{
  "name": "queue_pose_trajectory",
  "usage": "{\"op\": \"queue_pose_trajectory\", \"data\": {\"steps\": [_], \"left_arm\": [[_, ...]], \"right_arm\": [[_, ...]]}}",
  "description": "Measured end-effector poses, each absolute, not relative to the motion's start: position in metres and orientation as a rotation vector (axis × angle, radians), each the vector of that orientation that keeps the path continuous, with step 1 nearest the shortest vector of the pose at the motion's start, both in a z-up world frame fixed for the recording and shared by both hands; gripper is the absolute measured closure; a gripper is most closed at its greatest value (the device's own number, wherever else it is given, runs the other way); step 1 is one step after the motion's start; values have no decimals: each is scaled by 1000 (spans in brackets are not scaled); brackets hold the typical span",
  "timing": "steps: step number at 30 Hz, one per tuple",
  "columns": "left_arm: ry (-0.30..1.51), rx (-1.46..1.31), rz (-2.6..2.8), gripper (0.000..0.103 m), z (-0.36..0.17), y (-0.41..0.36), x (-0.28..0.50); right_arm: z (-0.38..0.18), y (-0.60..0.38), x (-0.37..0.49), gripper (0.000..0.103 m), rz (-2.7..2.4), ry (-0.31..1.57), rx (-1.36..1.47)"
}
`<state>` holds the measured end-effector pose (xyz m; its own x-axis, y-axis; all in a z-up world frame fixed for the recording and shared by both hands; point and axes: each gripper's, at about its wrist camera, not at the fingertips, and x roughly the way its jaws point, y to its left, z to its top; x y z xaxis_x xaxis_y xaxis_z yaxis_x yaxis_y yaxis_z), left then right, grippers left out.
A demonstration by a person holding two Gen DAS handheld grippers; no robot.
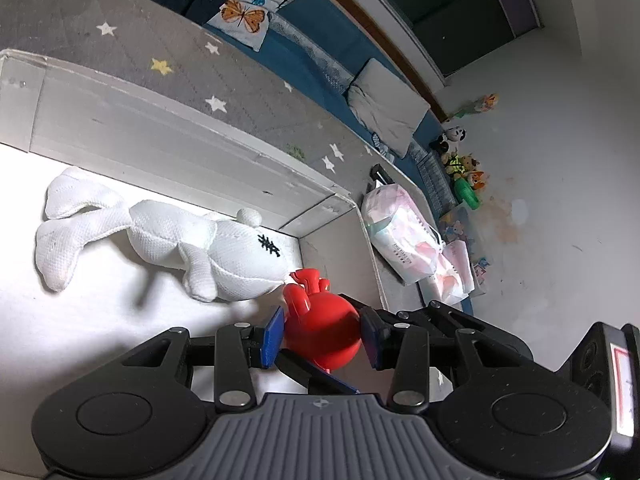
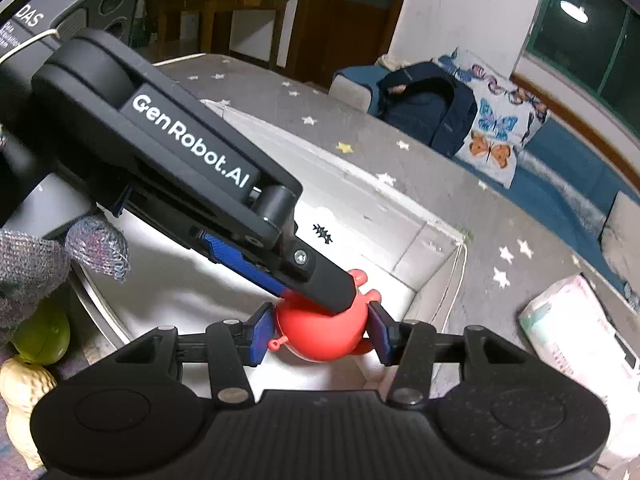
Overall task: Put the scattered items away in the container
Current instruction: 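Carry the red toy into the box beside the bunny and release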
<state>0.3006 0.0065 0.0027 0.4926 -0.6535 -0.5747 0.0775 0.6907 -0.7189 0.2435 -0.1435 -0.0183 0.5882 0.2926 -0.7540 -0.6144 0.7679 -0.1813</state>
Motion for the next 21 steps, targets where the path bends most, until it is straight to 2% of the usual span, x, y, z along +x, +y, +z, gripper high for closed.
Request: {"op": "queue_pose_trajectory", "data": {"steps": [10,12,21], "left_arm": [[985,-688,-489,60,-3,6,304],[989,-695,-492,60,-3,8,303],[990,-719,-478,60,-4,16,299]], "right_arm": [[-19,-152,251,52,563,815,-436],[-18,-153,250,48,569,817,-422],[-16,-154,246,51,565,813,-408]]}}
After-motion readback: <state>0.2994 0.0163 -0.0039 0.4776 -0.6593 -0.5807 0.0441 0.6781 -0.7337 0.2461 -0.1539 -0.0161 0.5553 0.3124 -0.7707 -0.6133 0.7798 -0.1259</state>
